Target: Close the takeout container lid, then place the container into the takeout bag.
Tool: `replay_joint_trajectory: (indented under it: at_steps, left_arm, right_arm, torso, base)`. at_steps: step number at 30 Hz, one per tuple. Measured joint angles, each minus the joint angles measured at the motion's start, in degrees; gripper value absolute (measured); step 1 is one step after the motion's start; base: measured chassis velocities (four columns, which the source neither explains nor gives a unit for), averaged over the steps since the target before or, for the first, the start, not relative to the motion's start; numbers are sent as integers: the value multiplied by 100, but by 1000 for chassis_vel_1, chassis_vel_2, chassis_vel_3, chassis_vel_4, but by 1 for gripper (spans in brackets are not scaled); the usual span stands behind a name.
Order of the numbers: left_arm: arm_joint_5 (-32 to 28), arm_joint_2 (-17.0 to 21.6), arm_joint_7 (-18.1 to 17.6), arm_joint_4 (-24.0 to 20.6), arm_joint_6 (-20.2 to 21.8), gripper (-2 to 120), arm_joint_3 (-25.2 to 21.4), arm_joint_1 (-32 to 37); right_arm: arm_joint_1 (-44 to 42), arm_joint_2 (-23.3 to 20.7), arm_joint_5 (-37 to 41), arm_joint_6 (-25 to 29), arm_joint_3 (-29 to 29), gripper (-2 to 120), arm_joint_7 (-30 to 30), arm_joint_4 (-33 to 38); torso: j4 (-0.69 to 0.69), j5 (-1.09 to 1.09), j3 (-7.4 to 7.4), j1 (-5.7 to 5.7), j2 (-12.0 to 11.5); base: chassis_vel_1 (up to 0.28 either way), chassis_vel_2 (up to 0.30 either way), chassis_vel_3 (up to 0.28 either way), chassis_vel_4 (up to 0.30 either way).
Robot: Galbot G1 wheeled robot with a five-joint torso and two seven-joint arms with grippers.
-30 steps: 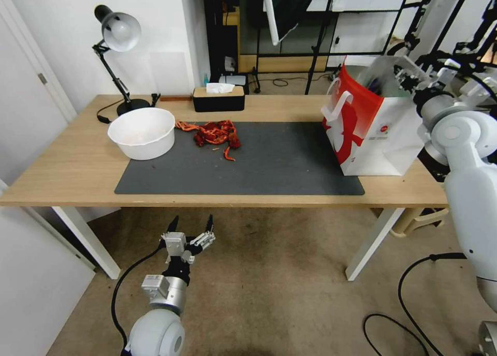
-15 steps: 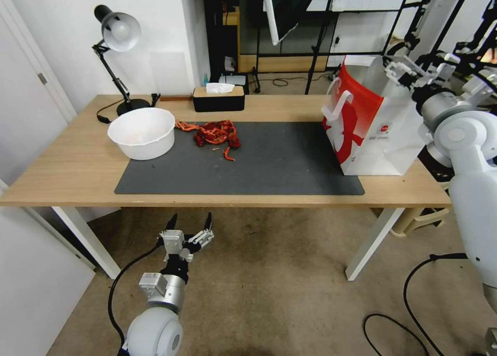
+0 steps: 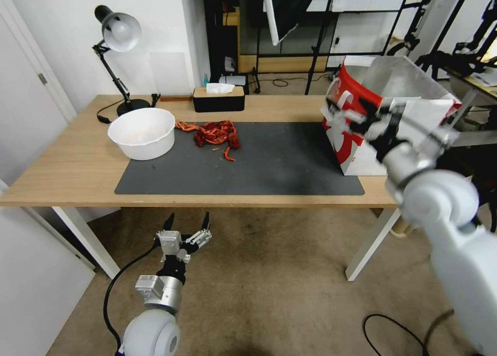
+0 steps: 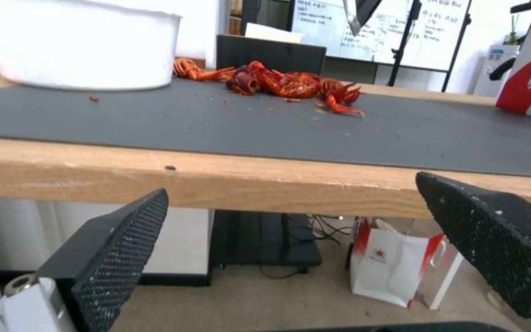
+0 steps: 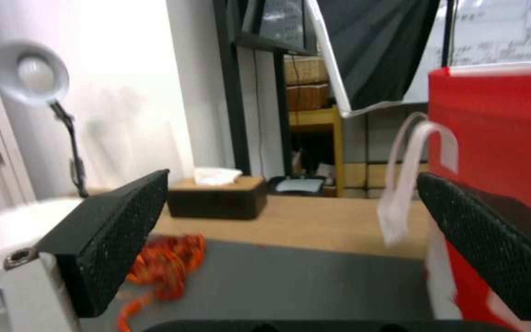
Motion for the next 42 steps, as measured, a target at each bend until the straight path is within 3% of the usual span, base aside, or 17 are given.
replay_joint_trajectory:
  at_steps: [4, 7, 21, 27, 42]
  left_arm:
    - [69, -14, -5, 0, -19, 100, -9, 16]
    - [159, -40, -17, 24, -55, 100, -14, 31]
    - [324, -89, -45, 73, -177, 100, -68, 148]
    - [401, -97, -64, 84, -204, 100, -89, 169]
    - [471, -128, 44, 128, -402, 100, -135, 242]
  right_arm:
    - [-593, 169, -528, 390, 46, 100, -71, 76]
    - [-1285, 438, -1223, 981, 26, 100, -59, 95]
    - [-2557, 1272, -2547, 2516, -263, 100, 334, -211]
    - [-2834, 1491, -2648, 2784, -376, 100, 349, -352]
    - [-3104, 1805, -2639, 2852, -635, 100, 451, -491]
  torso:
    - [0, 1, 0, 0, 0]
    - [-1, -1, 1, 0, 0]
    - [0, 0, 1, 0, 0]
    - [0, -1, 1, 1, 0]
    - [0, 0, 1, 1, -1]
  base:
    - [0, 0, 0, 0]
    - [0, 0, 0, 0]
    - [0, 0, 0, 0]
    - [0, 0, 0, 0]
    - [0, 0, 0, 0]
